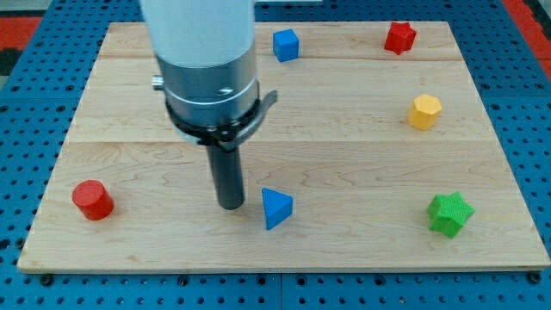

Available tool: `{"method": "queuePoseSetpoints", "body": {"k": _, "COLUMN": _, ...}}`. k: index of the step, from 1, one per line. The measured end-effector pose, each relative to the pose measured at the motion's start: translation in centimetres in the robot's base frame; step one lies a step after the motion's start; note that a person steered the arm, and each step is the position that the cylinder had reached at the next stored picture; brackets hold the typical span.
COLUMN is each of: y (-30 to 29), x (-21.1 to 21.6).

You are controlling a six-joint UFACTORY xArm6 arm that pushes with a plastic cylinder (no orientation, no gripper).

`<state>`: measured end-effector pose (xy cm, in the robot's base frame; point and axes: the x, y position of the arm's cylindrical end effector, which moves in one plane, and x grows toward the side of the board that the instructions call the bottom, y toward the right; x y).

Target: Nudge the blue triangle right a bit

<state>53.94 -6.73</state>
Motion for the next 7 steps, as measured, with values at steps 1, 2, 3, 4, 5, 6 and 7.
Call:
{"method": "queuePoseSetpoints", "body": {"k": 1, "y": -2.8, "x": 1.6}}
{"method": "queuePoseSetpoints", "body": {"k": 2, "y": -2.8, "x": 1.8}}
{"method": "queuePoseSetpoints", "body": {"k": 3, "y": -1.9, "x": 3.1}}
{"method": "queuePoseSetpoints", "body": {"k": 4, "y": -1.9, "x": 3.1}}
{"method": "queuePoseSetpoints", "body": {"k": 5, "y": -1.0, "x": 3.1}}
{"method": "queuePoseSetpoints", "body": {"k": 6, "y": 0.2, "x": 3.1}}
{"method": "queuePoseSetpoints", "body": {"k": 7, "y": 0.4, "x": 3.1}}
